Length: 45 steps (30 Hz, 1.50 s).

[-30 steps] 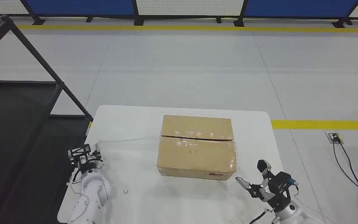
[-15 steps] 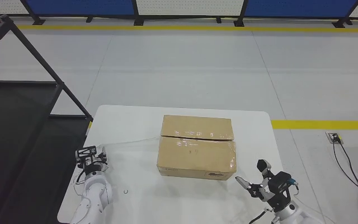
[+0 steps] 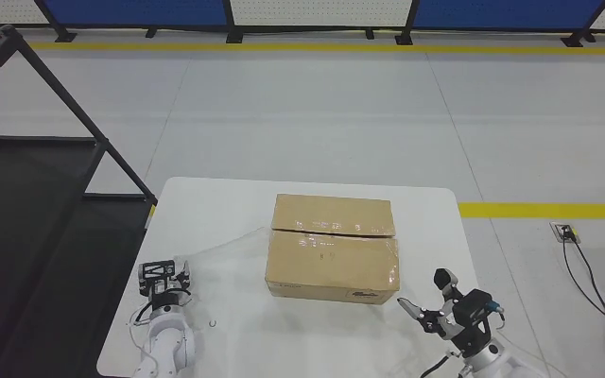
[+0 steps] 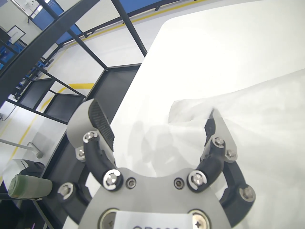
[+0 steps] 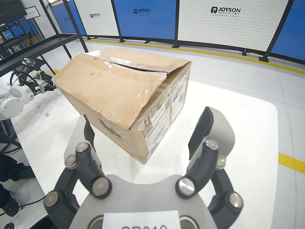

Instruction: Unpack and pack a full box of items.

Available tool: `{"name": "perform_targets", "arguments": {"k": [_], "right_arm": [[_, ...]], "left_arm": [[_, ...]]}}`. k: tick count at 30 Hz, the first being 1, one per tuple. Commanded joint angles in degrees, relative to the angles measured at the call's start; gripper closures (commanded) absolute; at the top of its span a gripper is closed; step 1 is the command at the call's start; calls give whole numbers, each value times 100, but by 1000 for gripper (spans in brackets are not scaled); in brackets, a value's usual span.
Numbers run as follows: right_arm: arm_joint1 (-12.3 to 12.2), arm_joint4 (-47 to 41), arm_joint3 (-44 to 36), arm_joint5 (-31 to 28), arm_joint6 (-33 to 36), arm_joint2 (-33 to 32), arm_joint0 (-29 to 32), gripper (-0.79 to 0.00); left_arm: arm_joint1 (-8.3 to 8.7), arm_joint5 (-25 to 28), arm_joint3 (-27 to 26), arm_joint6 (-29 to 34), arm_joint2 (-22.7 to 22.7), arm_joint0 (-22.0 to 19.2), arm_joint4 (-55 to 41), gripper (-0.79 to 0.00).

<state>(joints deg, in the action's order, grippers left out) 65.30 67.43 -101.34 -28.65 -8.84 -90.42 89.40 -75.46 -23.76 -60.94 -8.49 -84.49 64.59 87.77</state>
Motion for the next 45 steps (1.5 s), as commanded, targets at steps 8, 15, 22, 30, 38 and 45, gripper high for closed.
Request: {"name": "perform_targets", "arguments": {"k": [8,15,22,30,38,45], "right_arm": [[-4,14,-10,-18,-45,9,18,-785],[-11,26,-5,-32,-79,-22,43,-785],[-17,49,-23,-54,-97,-34,59,-785],[-24,72,-51,-101,-94,-25,41,-785],[-28,95,-54,-129,-63,11,-6,-785],[-31,98,-47,-133,-50,31,-26,-785]], "left_arm": [[16,-50,62,194,-168,-11,44,-785],[18,-17,230,230,-232,-89,65,-785],[29,-84,9,210,-331,114,122,-785],[44,-278,-401,303,-450,482,311,-785],[40,-250,-487,480,-507,622,366,-785],[30,-201,-528,543,-567,656,288,-785]]}}
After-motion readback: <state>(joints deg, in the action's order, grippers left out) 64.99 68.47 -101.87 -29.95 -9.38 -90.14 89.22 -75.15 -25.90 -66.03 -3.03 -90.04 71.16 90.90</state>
